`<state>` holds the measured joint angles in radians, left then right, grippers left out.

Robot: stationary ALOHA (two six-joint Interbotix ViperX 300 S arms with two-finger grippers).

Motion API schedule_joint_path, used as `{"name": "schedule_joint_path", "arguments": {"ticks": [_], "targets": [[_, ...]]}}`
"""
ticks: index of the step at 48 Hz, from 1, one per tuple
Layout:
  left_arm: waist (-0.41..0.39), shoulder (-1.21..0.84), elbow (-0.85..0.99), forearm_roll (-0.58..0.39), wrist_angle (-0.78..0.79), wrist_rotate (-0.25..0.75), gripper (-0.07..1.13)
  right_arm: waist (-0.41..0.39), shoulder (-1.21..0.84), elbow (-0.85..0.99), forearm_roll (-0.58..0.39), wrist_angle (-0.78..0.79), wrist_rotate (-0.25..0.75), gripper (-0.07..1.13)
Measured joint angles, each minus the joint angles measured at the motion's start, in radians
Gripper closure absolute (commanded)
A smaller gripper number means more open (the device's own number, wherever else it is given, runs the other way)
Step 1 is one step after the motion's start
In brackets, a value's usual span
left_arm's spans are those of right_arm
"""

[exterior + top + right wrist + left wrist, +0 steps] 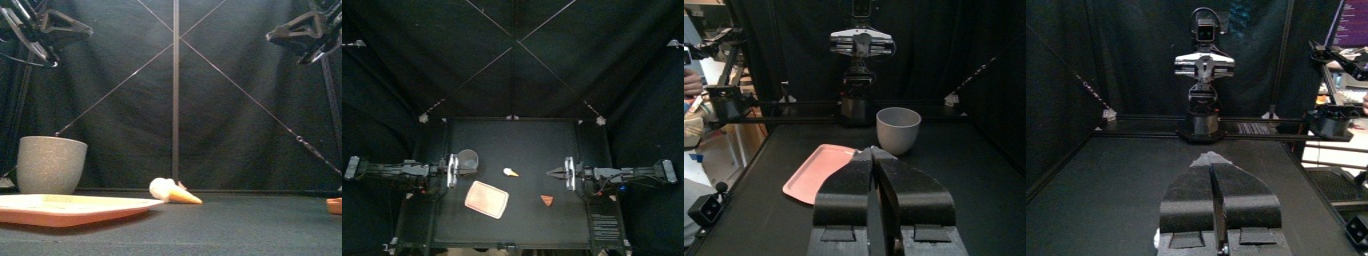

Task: Pick the pie then place it on the pink plate
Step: Pick the pie

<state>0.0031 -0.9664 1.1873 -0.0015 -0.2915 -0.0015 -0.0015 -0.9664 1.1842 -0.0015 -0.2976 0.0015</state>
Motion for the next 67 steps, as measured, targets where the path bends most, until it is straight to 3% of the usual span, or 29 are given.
{"name": "schedule_joint_path", "arguments": {"ticks": [13, 20, 30, 34, 40, 57, 67], "targets": [[-0.006, 0.003, -0.023, 0.000, 0.003, 0.002, 1.04, 0.006, 0.109, -0.046, 0.015, 0.021, 0.038, 1.00], [-0.006, 0.014, -0.023, -0.002, 0.011, 0.002, 1.04, 0.003, 0.183, -0.115, 0.043, 0.160, 0.040, 0.87], [-0.006, 0.020, -0.025, -0.002, 0.015, 0.002, 1.04, -0.025, 0.224, -0.198, 0.110, 0.390, 0.040, 0.43], [-0.006, 0.021, -0.023, 0.000, 0.014, 0.005, 1.04, -0.040, 0.222, -0.204, 0.149, 0.408, 0.040, 0.20], [-0.006, 0.021, -0.023, 0.000, 0.015, 0.005, 1.04, -0.058, 0.222, -0.204, 0.209, 0.411, 0.040, -0.02], [-0.005, 0.021, -0.023, 0.002, 0.014, 0.005, 1.04, -0.038, 0.270, -0.195, 0.285, 0.449, 0.040, -0.01], [-0.003, 0.021, -0.025, 0.002, 0.014, 0.005, 1.04, 0.083, 0.321, -0.235, 0.417, 0.706, 0.040, -0.01]]}}
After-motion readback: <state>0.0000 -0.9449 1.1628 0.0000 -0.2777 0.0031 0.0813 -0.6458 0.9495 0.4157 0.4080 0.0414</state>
